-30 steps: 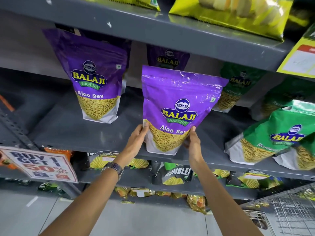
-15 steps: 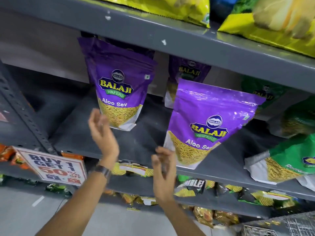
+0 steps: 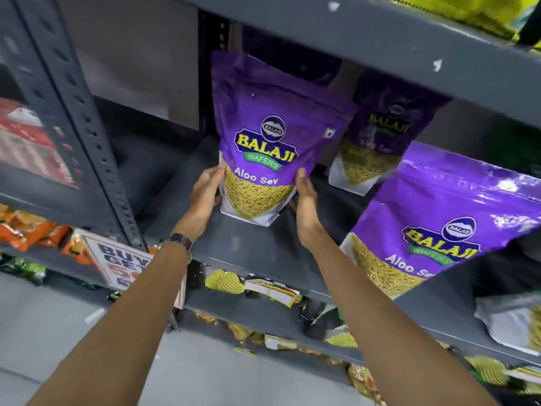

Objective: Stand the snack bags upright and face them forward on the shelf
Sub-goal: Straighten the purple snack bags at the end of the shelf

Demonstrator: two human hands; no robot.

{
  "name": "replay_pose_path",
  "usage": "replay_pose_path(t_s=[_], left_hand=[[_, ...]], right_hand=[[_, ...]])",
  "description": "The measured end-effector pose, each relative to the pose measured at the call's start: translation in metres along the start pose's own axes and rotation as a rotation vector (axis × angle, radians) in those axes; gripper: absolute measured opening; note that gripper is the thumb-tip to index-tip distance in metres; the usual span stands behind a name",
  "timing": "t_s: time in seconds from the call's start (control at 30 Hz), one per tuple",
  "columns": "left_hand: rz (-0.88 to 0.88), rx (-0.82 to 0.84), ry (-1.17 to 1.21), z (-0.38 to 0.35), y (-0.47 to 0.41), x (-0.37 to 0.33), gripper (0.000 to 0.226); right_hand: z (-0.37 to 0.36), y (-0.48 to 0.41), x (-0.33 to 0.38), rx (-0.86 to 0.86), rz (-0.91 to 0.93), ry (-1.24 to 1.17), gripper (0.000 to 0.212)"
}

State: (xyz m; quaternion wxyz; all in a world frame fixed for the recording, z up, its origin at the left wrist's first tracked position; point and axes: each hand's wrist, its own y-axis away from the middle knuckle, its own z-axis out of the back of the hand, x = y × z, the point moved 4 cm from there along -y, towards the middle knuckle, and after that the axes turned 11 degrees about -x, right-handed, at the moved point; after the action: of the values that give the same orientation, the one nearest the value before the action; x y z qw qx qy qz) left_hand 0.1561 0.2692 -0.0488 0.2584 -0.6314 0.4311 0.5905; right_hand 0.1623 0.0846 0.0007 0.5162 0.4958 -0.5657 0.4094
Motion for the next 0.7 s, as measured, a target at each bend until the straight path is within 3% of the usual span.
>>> replay_pose_path(t_s=[0.2,0.47,0.7], left_hand=[[-0.015,0.029,0.013,0.017,0.028,0.007,0.028],[-0.002,0.026,0.010,0.037,0.057,0.014,0.036],[0.003,0.013,0.008,0.045,0.070,0.017,0.023]], right_hand=[[0.014,0.027,-0.014,0.021,0.031,0.091,0.050],[0.024,0.061,-0.016,0.111,0.058,0.066,0.033],[0.027,0.076,-0.018,0.102,0.048,0.046,0.042]])
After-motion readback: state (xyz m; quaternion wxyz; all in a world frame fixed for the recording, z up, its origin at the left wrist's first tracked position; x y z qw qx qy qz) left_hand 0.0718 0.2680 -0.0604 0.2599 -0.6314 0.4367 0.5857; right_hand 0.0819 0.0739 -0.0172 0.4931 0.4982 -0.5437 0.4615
